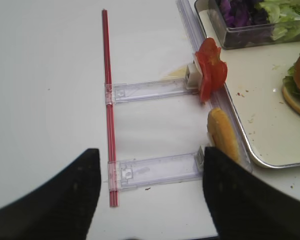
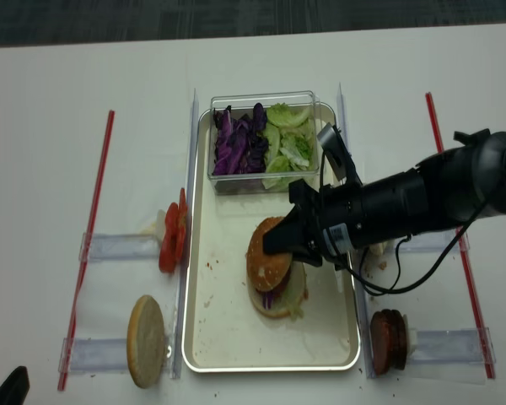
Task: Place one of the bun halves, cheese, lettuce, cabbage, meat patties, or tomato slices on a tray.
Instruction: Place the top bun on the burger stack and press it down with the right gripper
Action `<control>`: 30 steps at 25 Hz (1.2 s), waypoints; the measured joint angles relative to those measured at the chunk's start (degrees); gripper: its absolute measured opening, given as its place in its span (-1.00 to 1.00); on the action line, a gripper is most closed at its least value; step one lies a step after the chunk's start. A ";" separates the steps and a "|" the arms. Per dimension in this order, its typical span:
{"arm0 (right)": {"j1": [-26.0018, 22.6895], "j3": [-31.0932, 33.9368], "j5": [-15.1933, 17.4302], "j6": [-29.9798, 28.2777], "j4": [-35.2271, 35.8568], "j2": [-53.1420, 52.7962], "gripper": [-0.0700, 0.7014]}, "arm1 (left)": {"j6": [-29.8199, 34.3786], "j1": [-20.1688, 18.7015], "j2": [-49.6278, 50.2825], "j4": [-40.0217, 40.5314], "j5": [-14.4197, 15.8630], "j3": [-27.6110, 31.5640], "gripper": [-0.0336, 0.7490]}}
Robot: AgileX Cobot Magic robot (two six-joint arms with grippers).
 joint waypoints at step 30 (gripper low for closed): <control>0.00 0.00 -0.96 2.04 -0.53 1.98 -0.11 | 0.00 0.00 0.00 0.00 0.00 0.00 0.16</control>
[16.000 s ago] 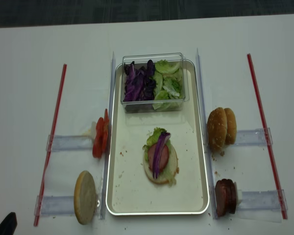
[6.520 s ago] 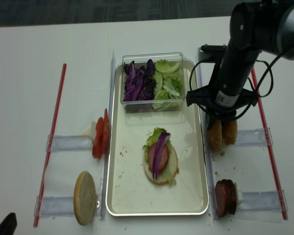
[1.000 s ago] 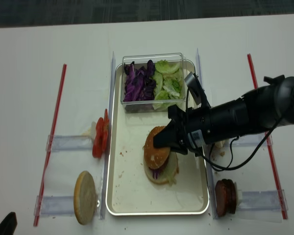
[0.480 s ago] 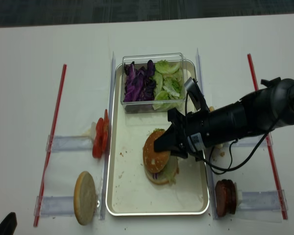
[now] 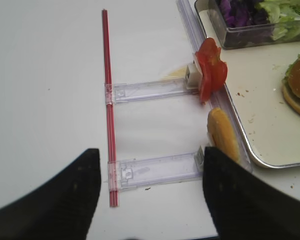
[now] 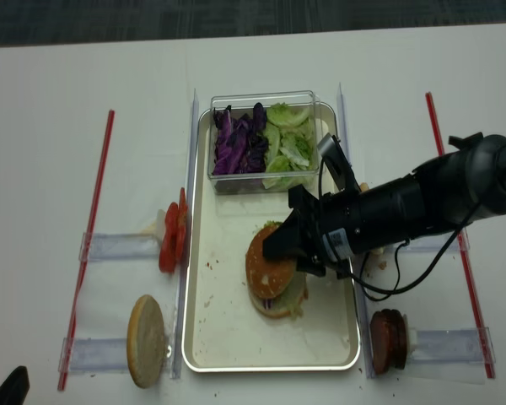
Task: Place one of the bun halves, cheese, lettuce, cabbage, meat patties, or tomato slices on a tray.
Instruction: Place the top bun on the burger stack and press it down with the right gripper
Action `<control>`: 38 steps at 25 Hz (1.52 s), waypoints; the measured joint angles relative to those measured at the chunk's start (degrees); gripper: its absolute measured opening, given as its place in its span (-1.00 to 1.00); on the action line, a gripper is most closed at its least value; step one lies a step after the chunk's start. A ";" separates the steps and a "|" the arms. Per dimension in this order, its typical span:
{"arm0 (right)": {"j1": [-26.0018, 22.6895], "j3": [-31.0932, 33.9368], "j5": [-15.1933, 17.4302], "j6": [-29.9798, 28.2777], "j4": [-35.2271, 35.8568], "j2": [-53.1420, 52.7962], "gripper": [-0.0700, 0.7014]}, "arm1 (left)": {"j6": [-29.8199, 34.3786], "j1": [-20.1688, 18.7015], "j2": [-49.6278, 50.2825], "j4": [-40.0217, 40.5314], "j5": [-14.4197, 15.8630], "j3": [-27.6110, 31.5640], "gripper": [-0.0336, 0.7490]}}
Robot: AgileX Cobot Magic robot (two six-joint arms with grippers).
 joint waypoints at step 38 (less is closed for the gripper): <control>-3.71 0.00 2.17 6.31 -5.66 0.00 0.17 | 0.00 0.00 0.00 0.00 0.00 0.00 0.16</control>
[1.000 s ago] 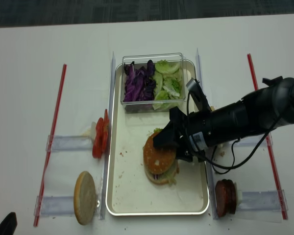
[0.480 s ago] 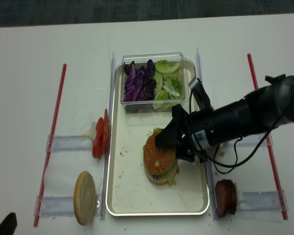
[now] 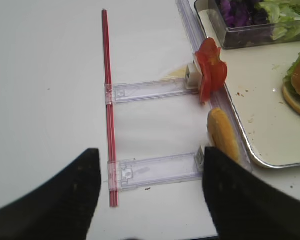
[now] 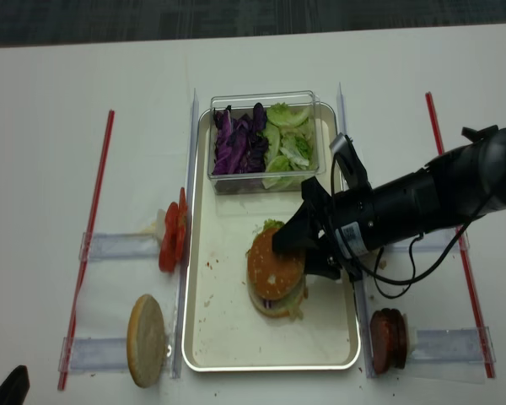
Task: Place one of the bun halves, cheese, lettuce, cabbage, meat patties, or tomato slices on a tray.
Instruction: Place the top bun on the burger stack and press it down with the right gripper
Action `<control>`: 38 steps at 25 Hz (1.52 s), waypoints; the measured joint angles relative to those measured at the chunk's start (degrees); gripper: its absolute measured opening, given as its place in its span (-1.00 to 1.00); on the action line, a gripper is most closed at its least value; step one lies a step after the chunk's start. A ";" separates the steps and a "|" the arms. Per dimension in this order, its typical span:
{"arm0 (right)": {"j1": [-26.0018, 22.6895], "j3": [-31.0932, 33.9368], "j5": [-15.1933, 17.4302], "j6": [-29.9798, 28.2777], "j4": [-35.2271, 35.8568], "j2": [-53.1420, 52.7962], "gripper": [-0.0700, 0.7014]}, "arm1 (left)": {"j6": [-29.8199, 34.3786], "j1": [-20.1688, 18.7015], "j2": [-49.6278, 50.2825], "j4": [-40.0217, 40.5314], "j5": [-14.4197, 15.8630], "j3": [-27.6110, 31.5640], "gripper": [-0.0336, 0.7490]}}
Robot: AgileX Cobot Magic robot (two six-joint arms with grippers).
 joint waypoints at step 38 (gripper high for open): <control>0.00 0.00 -1.55 5.08 -4.41 -4.07 0.17 | 0.00 0.00 0.00 0.00 0.00 0.00 0.16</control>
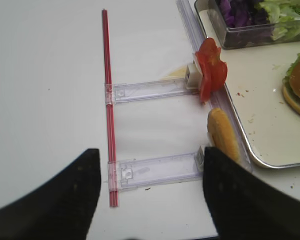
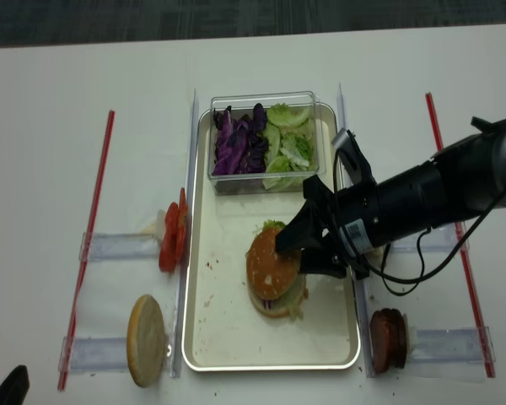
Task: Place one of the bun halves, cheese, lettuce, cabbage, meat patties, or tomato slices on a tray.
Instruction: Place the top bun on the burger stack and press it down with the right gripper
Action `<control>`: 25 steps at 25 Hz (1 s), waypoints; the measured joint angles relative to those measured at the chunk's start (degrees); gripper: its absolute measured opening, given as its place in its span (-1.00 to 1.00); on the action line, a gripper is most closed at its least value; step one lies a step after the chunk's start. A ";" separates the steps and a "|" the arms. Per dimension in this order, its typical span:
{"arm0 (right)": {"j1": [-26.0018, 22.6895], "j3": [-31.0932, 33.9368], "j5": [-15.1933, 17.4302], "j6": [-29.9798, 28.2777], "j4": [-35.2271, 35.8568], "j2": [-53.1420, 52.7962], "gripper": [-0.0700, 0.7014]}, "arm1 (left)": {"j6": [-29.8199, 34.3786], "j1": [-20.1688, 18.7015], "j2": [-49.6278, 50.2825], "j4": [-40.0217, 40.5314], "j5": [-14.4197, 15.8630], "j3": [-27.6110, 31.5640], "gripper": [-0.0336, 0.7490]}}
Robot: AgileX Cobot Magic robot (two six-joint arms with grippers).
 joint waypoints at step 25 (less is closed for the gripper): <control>0.00 0.00 -4.71 5.63 -6.26 -6.58 0.17 | 0.00 0.00 0.00 0.00 0.00 0.00 0.16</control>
